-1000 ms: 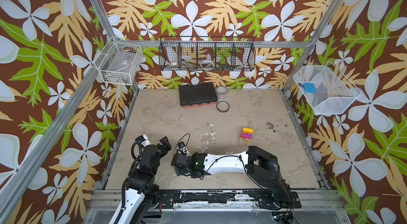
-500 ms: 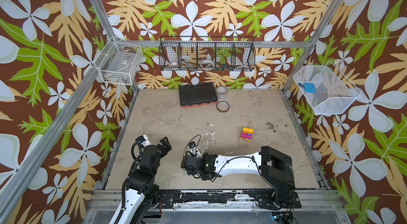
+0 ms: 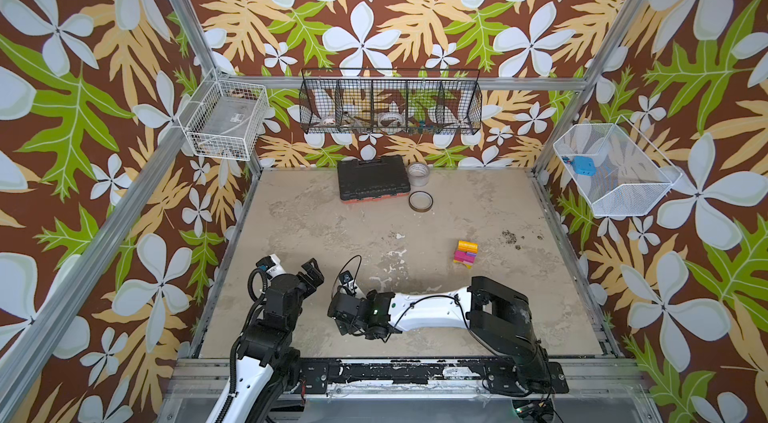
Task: Build the wood block tower
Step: 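Lower the right gripper over the teal block and close on it, then lift the teal block and carry it with the right gripper over the stack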
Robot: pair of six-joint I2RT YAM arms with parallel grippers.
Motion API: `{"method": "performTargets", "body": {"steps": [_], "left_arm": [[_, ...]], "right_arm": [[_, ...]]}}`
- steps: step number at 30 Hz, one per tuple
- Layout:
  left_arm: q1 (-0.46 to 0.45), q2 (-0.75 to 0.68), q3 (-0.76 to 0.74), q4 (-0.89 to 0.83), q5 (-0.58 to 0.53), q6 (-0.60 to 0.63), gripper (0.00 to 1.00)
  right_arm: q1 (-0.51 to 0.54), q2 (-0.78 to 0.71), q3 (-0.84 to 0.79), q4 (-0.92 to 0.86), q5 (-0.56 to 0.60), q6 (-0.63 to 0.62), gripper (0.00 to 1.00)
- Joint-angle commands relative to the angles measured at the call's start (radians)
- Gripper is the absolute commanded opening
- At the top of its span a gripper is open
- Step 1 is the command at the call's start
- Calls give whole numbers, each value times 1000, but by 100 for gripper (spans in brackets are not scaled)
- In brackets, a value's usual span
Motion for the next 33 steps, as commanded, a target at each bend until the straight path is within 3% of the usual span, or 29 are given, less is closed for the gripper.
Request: {"method": "performTargets", "body": {"steps": [1,6,18,25,31,33], "left_arm": [[0,-4,-3,16,6,6,98],[0,-7,-3,17,8,8,99],[1,-8,-8,21,14,11,98],[0,-12,-10,26,20,14,98],[1,-15,-10,28,23,16,98],[1,-16,-12,27,25,16,98]], "right_arm": [[1,10,15,-17,-4,-13,83],[1,17,18,-17,-7,-14,66],[-2,53,61,-43,-8,-17,46],[-5,49,68,-51,-16,-27,24],[-18,-67,-9,-33,14,-73,15],[-37,-160,-72,-23,29,-110,6]]}}
